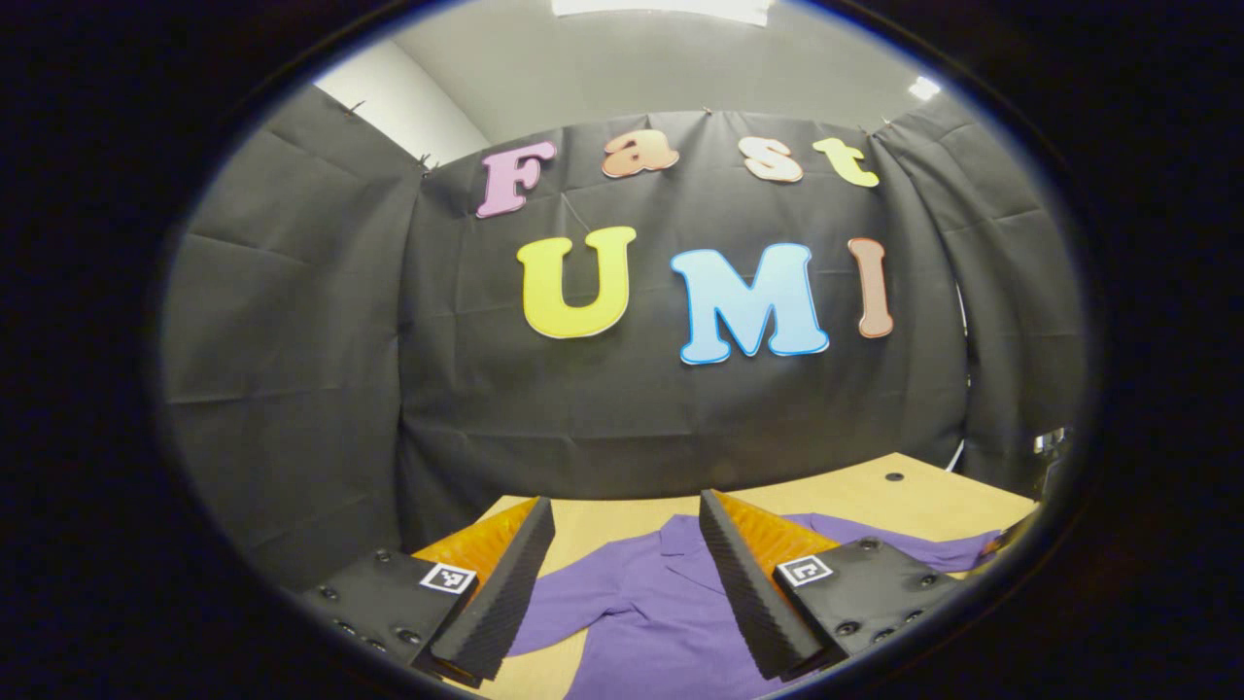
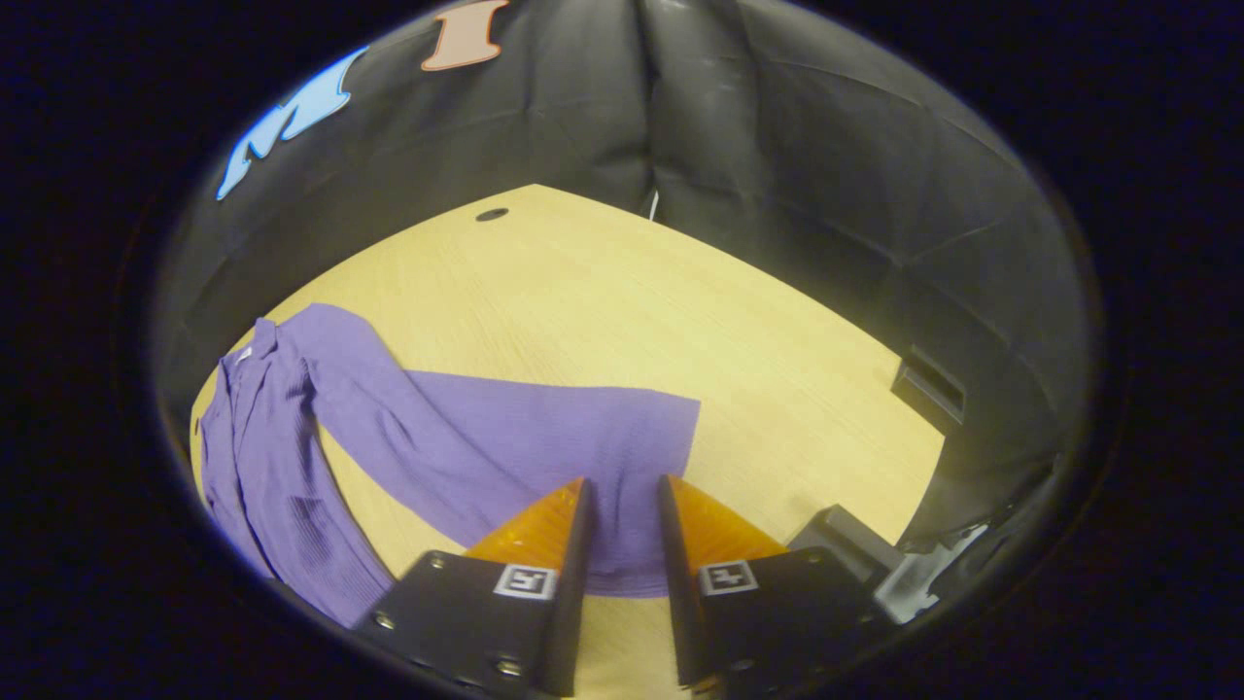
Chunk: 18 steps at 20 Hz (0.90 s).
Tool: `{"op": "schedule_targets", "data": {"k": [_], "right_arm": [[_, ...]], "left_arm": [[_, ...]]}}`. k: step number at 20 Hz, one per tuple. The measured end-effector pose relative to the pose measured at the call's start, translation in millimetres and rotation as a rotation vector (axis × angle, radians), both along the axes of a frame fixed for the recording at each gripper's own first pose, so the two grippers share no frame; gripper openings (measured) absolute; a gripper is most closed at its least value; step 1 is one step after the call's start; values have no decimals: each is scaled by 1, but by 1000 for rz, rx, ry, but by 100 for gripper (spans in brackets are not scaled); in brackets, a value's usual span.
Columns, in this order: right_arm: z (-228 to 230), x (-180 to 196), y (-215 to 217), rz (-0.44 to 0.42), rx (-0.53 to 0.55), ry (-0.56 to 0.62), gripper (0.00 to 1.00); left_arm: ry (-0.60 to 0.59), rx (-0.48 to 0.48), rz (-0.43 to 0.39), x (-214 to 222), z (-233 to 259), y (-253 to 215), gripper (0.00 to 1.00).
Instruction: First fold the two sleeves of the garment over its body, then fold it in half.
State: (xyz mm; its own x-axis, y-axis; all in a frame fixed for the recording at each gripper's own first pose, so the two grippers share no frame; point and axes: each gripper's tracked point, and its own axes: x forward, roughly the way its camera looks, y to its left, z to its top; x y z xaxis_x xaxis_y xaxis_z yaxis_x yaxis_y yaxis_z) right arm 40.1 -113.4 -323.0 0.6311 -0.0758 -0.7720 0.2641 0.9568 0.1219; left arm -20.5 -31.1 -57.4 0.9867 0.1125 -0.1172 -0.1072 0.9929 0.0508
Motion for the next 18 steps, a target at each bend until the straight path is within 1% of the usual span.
{"op": "schedule_targets", "data": {"k": [1,2,4,6,9,11,12,13,18], "right_arm": [[-1,0,1,-23,19,6,6],[-3,2,2,-38,33,11,9],[-3,4,2,-30,42,7,9],[5,5,9,-32,97,-8,9],[29,14,29,-42,289,-73,8],[45,19,37,-41,383,-115,8],[55,19,45,-32,406,-130,5],[62,22,49,-16,413,-143,8],[107,39,92,90,484,-224,8]], "left_arm": [[1,-1,4,-2,-1,2,99],[1,-3,8,-3,-1,4,99],[1,-9,21,-5,-1,8,99],[4,-9,30,-8,-2,14,99],[4,-5,44,-9,-1,19,99],[6,-8,45,-11,-3,19,99],[6,-10,43,-11,-4,17,99],[9,-11,41,-11,-4,17,99],[4,-3,37,-13,-3,14,99]]}}
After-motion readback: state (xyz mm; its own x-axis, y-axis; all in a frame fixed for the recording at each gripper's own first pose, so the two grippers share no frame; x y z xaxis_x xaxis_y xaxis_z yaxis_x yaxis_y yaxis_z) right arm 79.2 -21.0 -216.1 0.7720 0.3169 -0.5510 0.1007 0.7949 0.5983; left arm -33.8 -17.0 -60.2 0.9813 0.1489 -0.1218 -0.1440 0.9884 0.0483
